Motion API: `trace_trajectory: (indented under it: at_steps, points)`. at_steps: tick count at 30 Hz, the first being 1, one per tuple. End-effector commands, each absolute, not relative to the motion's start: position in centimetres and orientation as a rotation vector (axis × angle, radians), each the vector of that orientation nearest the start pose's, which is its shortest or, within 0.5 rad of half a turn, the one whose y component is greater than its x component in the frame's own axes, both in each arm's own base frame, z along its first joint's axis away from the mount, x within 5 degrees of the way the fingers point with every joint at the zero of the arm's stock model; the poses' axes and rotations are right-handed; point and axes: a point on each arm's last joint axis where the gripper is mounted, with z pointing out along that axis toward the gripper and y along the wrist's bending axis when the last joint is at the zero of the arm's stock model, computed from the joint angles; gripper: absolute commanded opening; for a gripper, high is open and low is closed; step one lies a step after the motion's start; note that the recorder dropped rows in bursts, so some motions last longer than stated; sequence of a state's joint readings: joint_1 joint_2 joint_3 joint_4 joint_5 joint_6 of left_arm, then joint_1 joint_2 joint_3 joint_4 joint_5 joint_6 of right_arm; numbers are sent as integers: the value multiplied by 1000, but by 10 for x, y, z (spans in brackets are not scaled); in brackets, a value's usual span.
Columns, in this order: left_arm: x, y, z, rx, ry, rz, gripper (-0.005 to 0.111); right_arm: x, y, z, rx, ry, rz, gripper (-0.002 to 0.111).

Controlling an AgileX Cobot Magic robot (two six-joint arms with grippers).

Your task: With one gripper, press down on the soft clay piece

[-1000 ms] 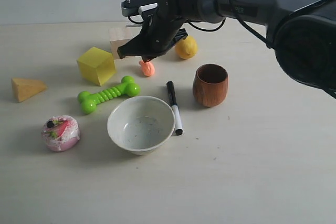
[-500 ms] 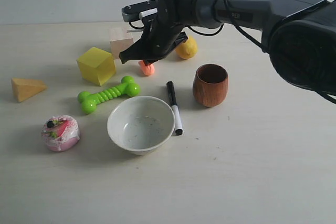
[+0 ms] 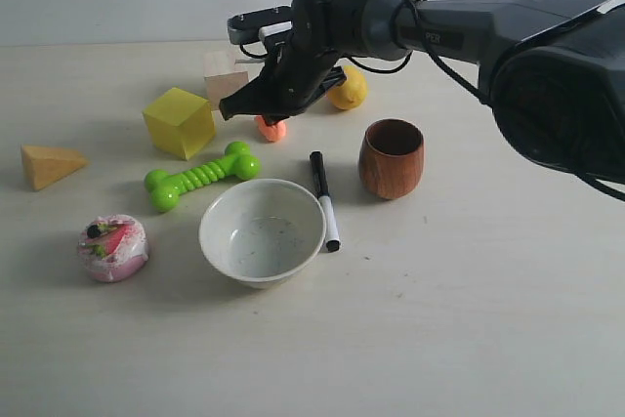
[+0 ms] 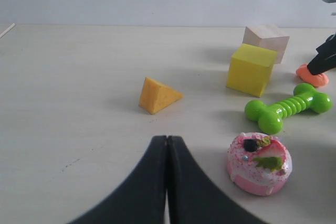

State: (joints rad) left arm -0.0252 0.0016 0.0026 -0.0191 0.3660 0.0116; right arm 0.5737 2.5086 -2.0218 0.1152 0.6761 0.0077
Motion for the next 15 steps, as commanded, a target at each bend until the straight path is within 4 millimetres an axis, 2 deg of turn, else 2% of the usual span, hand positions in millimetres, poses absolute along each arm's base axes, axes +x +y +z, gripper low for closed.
trace_trajectory:
  at_steps: [1,7,15]
  points:
    - [53,-2,181,25,1838,-35,0,435,289,72,-723,2722,245,0]
    - [53,-2,181,25,1838,-35,0,434,289,68,-726,2732,242,0]
    - [53,-2,181,25,1838,-35,0,432,286,43,-747,2770,208,0]
